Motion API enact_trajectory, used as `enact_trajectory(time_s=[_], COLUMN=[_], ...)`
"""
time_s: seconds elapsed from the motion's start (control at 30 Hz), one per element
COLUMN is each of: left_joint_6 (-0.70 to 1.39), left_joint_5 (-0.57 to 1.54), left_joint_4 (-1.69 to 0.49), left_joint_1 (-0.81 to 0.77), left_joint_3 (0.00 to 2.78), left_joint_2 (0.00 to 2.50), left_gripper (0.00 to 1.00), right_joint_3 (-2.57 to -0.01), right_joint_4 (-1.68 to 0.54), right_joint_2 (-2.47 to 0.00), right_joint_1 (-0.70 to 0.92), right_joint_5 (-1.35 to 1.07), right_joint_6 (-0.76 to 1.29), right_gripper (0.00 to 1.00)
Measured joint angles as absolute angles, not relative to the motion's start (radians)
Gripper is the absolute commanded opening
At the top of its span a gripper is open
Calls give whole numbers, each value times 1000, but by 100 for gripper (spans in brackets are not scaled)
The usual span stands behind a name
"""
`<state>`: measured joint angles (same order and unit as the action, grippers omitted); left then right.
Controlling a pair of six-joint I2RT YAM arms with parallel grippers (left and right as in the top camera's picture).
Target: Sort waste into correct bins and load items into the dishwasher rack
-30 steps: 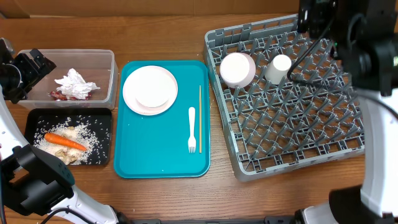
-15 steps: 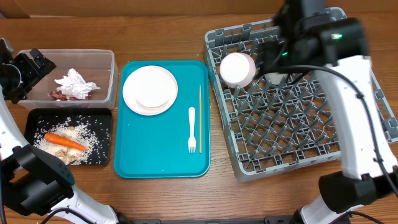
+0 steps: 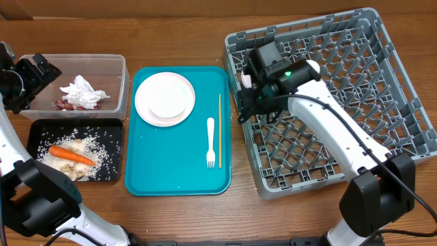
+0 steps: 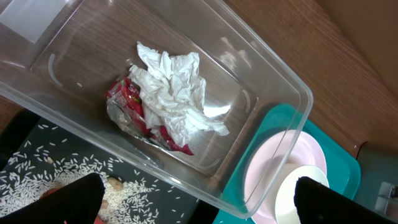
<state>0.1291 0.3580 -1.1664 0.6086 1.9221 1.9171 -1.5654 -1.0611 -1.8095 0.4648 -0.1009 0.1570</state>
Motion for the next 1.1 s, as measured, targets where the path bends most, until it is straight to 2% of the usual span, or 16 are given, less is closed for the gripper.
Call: enact_trajectory(time_s=[0.33, 0.5, 0.7, 1.1], left_joint_6=[129, 129, 129, 129], left_joint_5=[358, 358, 358, 358], left_joint_4=[-1166, -1166, -1166, -1166], left_joint_1=[609, 609, 609, 609], left_joint_3=[1922, 1922, 1922, 1922], left_joint_2=[1917, 1917, 1917, 1917], left_gripper=[100, 100, 100, 100], right_joint_3=[-1439, -1392, -1386, -1356], right_joint_4=[-813, -770, -729, -649], right_joint_2=[-1810, -1810, -1810, -1810], right_joint_1=[492, 492, 493, 492], right_joint_5=[-96, -89, -71, -51], right_joint_6=[156, 156, 157, 157], right_gripper=[68, 55, 47, 47])
